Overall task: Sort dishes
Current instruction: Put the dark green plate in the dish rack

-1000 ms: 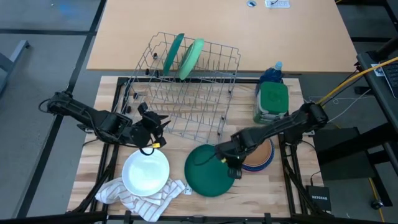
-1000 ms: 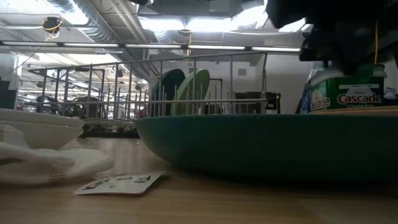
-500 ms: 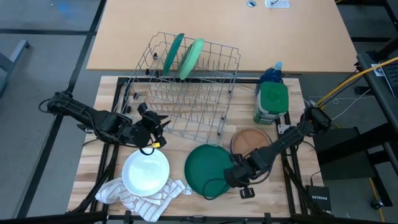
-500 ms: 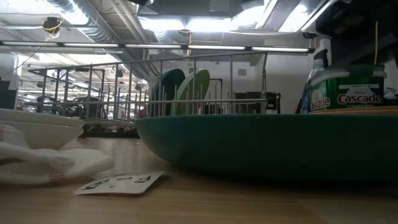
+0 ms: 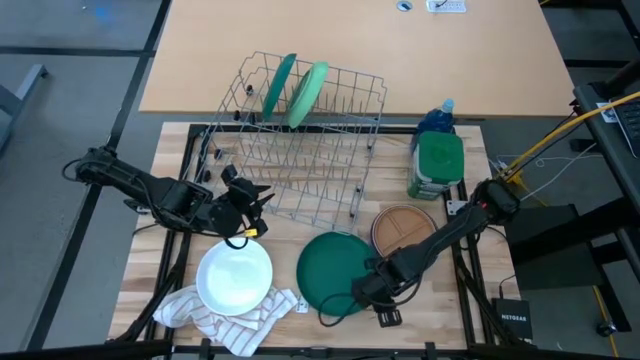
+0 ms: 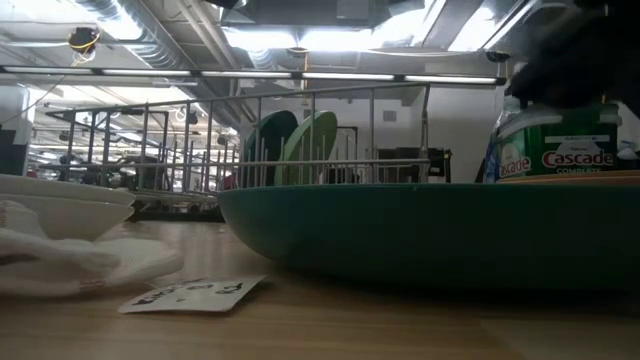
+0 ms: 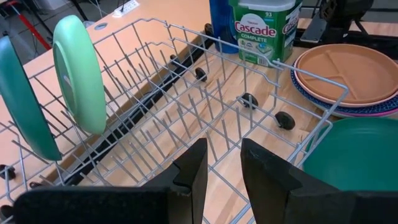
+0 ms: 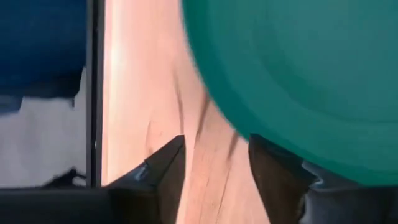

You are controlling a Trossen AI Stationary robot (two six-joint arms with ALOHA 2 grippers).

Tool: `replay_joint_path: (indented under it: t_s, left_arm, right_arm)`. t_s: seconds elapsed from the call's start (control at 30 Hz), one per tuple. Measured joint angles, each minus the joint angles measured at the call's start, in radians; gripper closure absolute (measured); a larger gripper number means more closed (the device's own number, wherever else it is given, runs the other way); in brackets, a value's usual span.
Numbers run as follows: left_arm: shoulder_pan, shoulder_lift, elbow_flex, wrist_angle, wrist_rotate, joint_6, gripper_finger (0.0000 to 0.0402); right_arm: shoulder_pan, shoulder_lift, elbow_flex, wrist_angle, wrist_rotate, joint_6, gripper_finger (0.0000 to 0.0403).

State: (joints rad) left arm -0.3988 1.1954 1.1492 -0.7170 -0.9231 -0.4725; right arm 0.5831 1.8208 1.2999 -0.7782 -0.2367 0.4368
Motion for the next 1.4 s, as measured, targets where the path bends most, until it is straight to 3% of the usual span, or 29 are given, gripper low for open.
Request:
replay_joint_path:
  t_s: [0.17, 0.47, 0.73, 0.97, 1.4]
  left_arm:
    - [0.000, 0.000, 0.000, 0.000, 0.000, 0.000, 0.0314]
    - [0.000, 0.000, 0.000, -0.001, 0.000, 0.000, 0.0314]
    - [0.000, 0.000, 0.000, -0.001, 0.000, 0.000, 0.0314]
    - [0.000, 0.000, 0.000, -0.001, 0.000, 0.000, 0.0314]
    - [0.000, 0.000, 0.000, -0.001, 0.000, 0.000, 0.0314]
  right_arm:
    - [0.000, 0.045, 0.000, 0.004, -0.007, -0.108, 0.0193]
    - [0.000, 0.064, 0.001, 0.023, 0.150, -0.157, 0.0192]
    - [0.000, 0.064, 0.001, 0.022, 0.137, -0.156, 0.0191]
    - [-0.001, 0.064, 0.015, -0.004, 0.014, -0.133, 0.0191]
    - [0.000, 0.064, 0.085, -0.028, 0.122, -0.154, 0.0191]
